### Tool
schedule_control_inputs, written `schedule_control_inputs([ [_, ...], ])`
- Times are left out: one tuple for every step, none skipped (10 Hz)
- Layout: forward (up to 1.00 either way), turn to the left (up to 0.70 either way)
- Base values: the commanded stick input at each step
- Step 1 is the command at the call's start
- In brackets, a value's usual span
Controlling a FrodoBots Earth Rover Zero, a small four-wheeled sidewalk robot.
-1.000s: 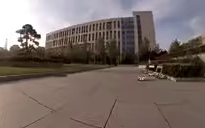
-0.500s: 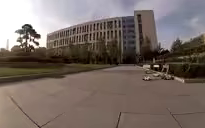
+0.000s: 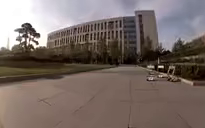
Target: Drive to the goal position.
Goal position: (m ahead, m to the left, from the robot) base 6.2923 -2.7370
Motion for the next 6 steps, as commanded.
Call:
schedule_control_inputs([
  [0.70,0.00],
  [0.70,0.00],
  [0.70,0.00],
  [0.70,0.00],
  [0.70,0.00],
  [0.70,0.00],
])
